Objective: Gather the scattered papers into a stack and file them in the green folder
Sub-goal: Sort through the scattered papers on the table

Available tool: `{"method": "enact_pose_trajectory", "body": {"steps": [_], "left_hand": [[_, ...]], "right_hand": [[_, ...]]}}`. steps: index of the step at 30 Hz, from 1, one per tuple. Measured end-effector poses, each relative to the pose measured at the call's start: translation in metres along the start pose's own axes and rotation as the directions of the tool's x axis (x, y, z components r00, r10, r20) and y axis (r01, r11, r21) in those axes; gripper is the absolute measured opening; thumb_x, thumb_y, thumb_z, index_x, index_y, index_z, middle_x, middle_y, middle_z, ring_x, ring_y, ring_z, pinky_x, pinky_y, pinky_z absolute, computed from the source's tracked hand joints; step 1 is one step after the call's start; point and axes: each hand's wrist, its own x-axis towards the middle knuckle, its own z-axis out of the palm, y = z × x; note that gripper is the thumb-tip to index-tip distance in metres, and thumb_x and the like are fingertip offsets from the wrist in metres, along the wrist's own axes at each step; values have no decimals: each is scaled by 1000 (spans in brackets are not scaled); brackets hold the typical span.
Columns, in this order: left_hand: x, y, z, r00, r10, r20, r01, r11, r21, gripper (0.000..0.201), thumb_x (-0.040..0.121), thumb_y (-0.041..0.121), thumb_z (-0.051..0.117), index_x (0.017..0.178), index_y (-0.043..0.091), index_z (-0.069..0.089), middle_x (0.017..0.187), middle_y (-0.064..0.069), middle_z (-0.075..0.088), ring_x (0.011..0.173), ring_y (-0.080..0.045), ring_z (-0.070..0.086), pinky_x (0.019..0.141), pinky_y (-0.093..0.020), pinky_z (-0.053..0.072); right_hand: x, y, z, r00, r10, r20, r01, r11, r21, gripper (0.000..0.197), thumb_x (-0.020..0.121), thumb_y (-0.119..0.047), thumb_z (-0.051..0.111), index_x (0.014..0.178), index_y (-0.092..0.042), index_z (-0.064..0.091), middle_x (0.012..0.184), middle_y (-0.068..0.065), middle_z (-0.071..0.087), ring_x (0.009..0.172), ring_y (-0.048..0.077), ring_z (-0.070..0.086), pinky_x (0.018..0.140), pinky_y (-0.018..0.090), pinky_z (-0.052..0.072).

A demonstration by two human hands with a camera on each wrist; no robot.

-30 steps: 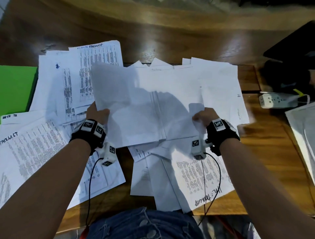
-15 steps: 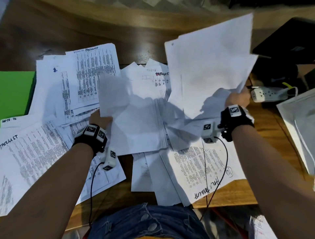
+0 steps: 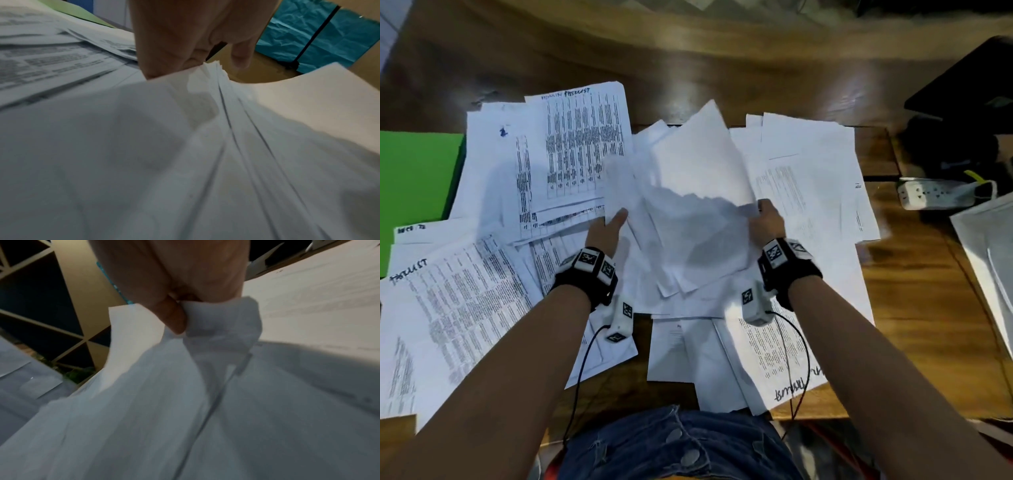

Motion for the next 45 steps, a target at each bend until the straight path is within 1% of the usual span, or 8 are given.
{"method": "enact_pose_trajectory", "body": {"steps": [5,9,15,19,24,30,39,45], "left_hand": [[9,-9,3,1000,-9,-20,7,997,-77,77,83,51,60,141,4,40,145,-13,44,133,-30,42,112,-41,32],[9,-12,9,999,21,-39,-26,991,-128,60,86,36,63,136,5,48,131,-4,56,120,-20,52,100,-27,38],[8,-15,17,999,44,-32,-47,994,-99,54,80,11,71,130,2,53,126,-16,61,114,-30,59,89,-29,44],[10,-15,13,996,84,-1,-84,989,122,54,82,-1,65,132,-4,46,132,-22,54,120,-34,54,87,-27,40],[8,-15,7,995,101,-18,-98,985,143,60,81,-4,63,137,-2,41,136,-20,51,123,-33,51,104,-37,41],[3,-17,8,994,102,-27,-99,991,92,56,82,-7,60,135,0,43,134,-18,53,122,-33,52,101,-35,41],[5,-18,4,993,110,-39,-105,987,122,50,83,-8,58,131,-2,45,133,-20,54,119,-33,54,87,-26,39],[11,-21,-3,994,94,-47,-86,985,151,51,81,-9,60,130,-5,46,129,-23,56,117,-35,55,89,-28,40]], "right_hand": [[-11,-5,16,998,-27,-50,19,987,-161,65,85,3,47,145,-5,23,139,17,39,126,34,41,98,37,39],[-22,-6,26,988,-17,151,70,934,-350,65,89,-4,42,148,-1,15,146,19,30,134,34,34,108,40,35],[-40,-5,34,960,-19,280,194,767,-612,51,90,-13,40,140,-8,31,148,15,29,134,34,28,109,47,30],[-15,10,1,998,30,52,-5,907,-422,58,88,-13,43,144,-15,28,144,13,35,132,32,33,108,49,31],[16,53,-63,935,271,-228,-342,857,-385,68,82,-33,63,138,-11,31,140,18,36,130,35,34,105,49,34],[19,78,-92,931,345,-118,-364,883,-295,97,71,-47,76,143,-7,25,144,18,37,130,37,41,103,45,39],[11,60,-93,968,214,-129,-243,928,-283,31,90,-11,54,118,1,58,120,20,62,110,36,59,91,37,48],[5,43,-112,887,88,-453,-209,952,-225,29,96,-9,42,121,-3,56,123,23,60,116,37,56,92,40,46]]}}
